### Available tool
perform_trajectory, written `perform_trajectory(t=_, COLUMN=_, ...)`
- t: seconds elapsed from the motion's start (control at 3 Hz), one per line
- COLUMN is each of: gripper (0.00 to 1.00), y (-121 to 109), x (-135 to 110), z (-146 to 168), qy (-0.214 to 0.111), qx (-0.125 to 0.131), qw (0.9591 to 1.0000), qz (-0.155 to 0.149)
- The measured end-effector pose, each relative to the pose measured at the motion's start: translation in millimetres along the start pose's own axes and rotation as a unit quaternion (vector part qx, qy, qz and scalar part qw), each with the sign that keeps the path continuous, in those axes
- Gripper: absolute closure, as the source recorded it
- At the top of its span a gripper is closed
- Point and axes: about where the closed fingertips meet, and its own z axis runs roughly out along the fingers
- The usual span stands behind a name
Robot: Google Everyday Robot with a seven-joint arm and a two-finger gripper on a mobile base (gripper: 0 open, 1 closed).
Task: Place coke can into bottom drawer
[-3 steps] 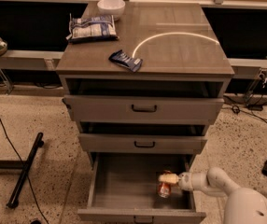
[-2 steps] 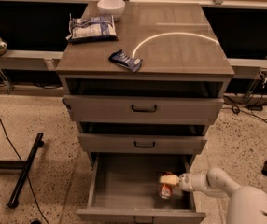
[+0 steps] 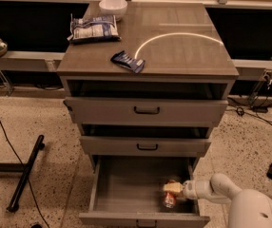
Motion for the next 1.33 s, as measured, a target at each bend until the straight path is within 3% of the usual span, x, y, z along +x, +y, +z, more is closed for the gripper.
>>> perform_trajectory(t=0.33, gripper=1.0, y=0, x=0, z=0, qy=0.0, qx=0.0, qw=1.0, qz=0.0)
perform_trajectory(t=0.67, gripper=0.83, y=-3, x=0, z=-1, qy=-0.008, qx=0.023, qw=0.9997, qz=-0.009)
perform_trajectory(t=1.33, gripper=0.35, y=-10, x=1, z=0, qy=-0.01, qx=0.087, qw=0.9959, qz=-0.024)
